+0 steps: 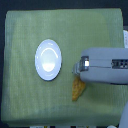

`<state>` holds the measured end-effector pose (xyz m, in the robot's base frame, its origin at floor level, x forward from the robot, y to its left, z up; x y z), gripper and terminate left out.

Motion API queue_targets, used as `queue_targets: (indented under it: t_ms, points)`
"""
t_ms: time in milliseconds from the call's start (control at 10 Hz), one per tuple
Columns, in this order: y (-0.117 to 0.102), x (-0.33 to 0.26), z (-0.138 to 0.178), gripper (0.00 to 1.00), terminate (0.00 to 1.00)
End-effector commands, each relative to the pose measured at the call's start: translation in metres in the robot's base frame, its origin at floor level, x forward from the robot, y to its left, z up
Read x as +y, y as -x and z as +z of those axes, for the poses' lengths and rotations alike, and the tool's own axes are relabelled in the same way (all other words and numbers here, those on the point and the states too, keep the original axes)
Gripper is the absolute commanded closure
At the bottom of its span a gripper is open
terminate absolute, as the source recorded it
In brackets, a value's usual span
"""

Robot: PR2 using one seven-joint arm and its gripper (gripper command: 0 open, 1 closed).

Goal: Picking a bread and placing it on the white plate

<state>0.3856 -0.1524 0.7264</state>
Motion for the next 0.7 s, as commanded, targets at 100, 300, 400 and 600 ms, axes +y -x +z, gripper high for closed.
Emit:
queue_targets:
  t_ms: [100,300,400,600]
  points:
    - [-0.013,-0.011,0.009,1.0,0.0]
    - [-0.01,-0.012,0.01,1.0,0.0]
    - [-0.011,-0.012,0.012,1.0,0.0]
    - [-0.015,-0.009,0.028,1.0,0.0]
